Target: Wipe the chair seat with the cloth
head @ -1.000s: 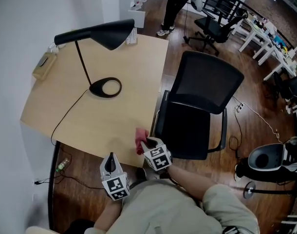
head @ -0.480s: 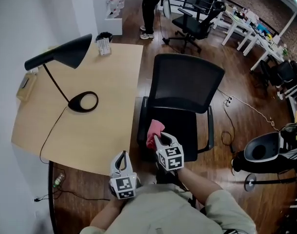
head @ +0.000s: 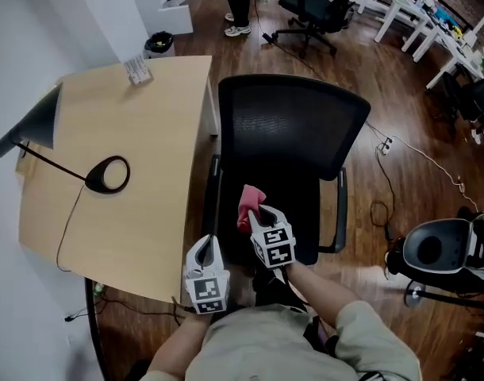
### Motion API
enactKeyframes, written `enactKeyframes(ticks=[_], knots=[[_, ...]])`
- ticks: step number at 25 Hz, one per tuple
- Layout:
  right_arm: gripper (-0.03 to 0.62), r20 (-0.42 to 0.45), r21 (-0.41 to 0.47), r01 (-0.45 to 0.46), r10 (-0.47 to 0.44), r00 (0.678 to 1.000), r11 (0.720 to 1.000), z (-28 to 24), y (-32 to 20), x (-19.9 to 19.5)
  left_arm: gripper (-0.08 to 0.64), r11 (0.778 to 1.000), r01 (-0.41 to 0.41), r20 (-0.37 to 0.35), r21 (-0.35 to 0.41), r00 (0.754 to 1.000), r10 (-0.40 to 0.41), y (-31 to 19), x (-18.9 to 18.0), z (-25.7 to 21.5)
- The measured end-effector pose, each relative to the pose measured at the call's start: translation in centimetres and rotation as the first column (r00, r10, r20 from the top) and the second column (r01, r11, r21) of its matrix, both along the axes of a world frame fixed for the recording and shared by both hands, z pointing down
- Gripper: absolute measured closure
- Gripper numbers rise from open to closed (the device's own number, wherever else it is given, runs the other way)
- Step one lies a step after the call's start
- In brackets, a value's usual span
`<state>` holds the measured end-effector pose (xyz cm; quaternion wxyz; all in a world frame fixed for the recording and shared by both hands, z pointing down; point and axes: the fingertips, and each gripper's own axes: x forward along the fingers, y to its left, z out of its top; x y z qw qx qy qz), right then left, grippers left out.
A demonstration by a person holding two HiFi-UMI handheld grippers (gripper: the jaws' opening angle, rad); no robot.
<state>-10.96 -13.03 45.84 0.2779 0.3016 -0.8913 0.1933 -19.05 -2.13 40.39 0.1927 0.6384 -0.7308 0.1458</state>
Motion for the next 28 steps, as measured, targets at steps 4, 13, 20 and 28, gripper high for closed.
enactKeyframes(ticks=[4, 13, 20, 28], knots=[[0.532, -0.012, -0.039, 0.028, -0.028, 1.000, 0.999, 4.1, -4.4, 0.1, 0.554, 0.999, 0.054, -0.029, -0.003, 0.998, -0.054, -4.3, 1.8, 2.2], [0.532, -0.061, -0.105, 0.091, -0.098, 0.993, 0.990, 15.8, -7.8, -4.6, 0.554, 0.992, 0.104, -0.086, -0.070, 0.990, -0.110, -7.7, 2.1, 11.6], [0.532, -0.087, -0.164, 0.105, -0.120, 0.989, 0.981, 24.9, -9.3, -8.8, 0.554, 0.985, 0.122, -0.113, -0.120, 0.984, -0.136, -9.1, 0.2, 17.5], [0.532, -0.122, -0.202, 0.076, -0.102, 0.987, 0.976, 31.2, -11.4, -13.0, 0.554, 0.986, 0.118, -0.135, -0.118, 0.982, -0.134, -9.1, 0.2, 20.3]])
